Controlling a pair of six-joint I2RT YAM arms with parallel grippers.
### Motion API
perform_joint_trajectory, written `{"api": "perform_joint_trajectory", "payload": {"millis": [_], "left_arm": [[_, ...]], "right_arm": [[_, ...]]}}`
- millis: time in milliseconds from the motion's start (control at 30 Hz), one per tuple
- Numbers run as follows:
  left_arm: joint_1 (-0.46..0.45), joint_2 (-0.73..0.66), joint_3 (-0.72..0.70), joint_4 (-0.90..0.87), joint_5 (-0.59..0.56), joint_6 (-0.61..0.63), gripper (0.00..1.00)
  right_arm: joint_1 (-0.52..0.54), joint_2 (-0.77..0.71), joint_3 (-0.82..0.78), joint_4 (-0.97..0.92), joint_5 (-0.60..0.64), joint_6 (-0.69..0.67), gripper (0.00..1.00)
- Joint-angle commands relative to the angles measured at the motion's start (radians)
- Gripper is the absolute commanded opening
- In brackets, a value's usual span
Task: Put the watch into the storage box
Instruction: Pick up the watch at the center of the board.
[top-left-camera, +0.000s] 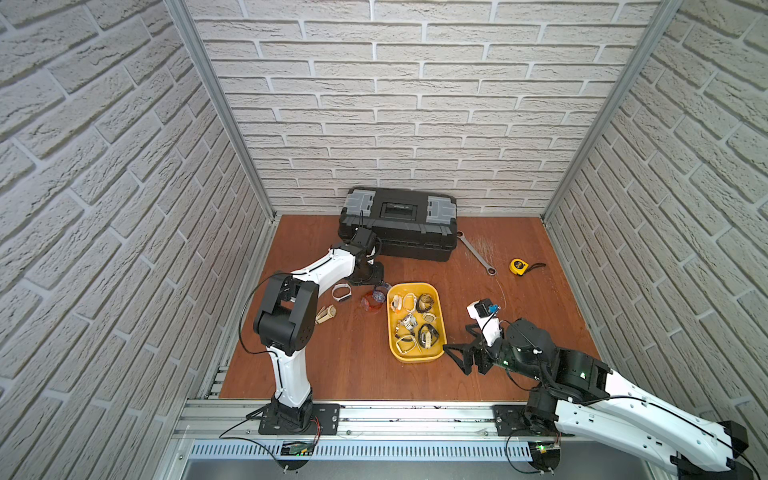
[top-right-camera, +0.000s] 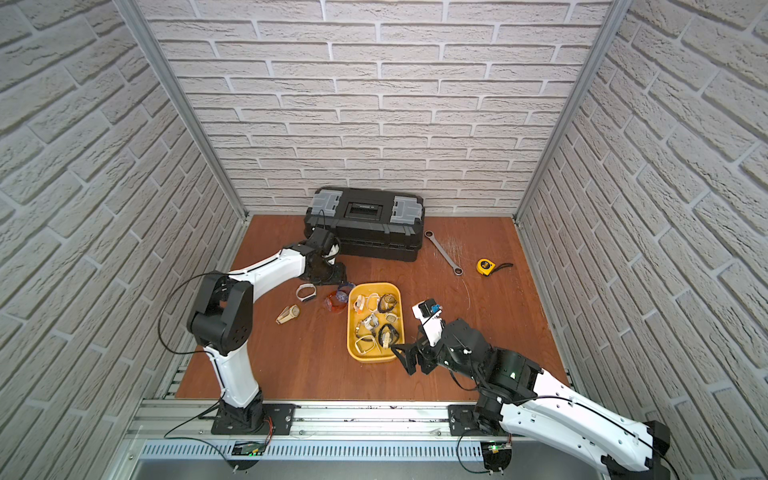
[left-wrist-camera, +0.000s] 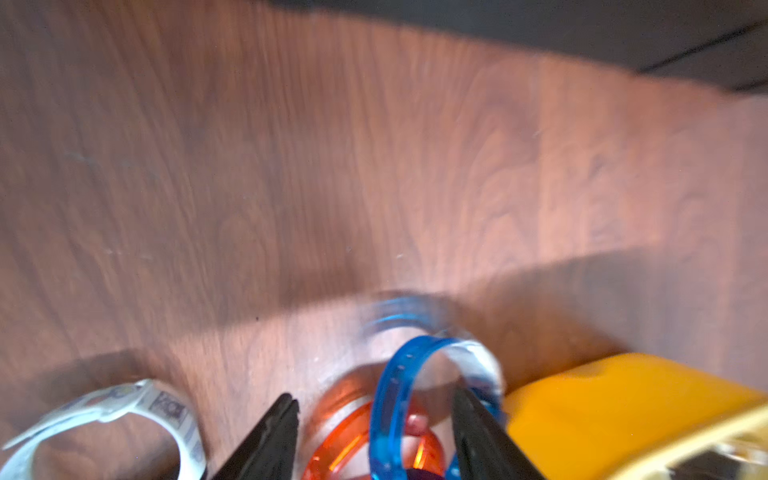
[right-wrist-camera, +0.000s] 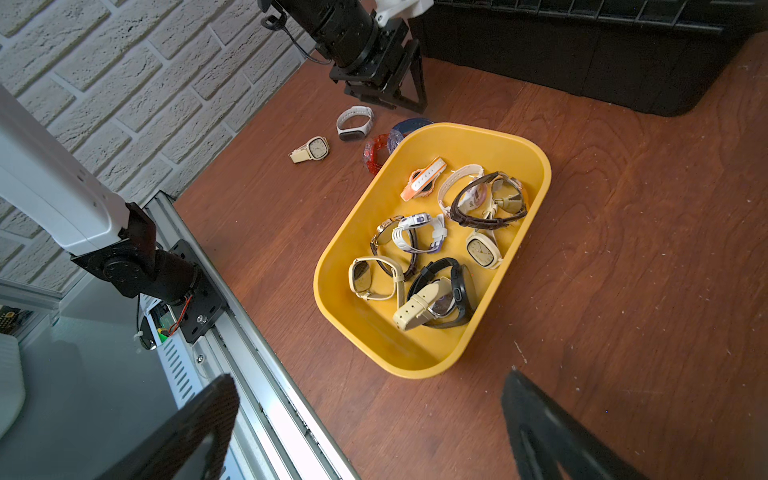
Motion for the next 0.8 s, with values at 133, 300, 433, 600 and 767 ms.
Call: {"api": "perform_joint_trajectory", "payload": {"millis": [133, 300, 433, 600, 767], "left_arm": [[-0.007, 0.045, -0.012, 0.007, 0.008, -0.001, 0.49], [-0.014, 0.062, 0.000, -0.013, 0.016, 0.021, 0.43], [-0.032, 0.081, 0.008, -0.028, 0.021, 0.035, 0.31], [-0.037, 0.077, -0.003, -0.026, 0.019, 0.044, 0.13], [-0.039, 0.019, 0.011, -0.045, 0.011, 0.054, 0.05]], "right_arm": [[0.005, -0.044, -0.023, 0.000, 0.023, 0.005, 1.00], [0.005, -0.083, -0.033, -0.006, 0.039, 0.007, 1.00], [0.005, -0.083, -0.033, -0.009, 0.037, 0.010, 1.00], [0.005, -0.079, -0.027, -0.018, 0.037, 0.010, 1.00], [0.005, -0.085, -0.023, -0.020, 0.047, 0.011, 1.00]]}}
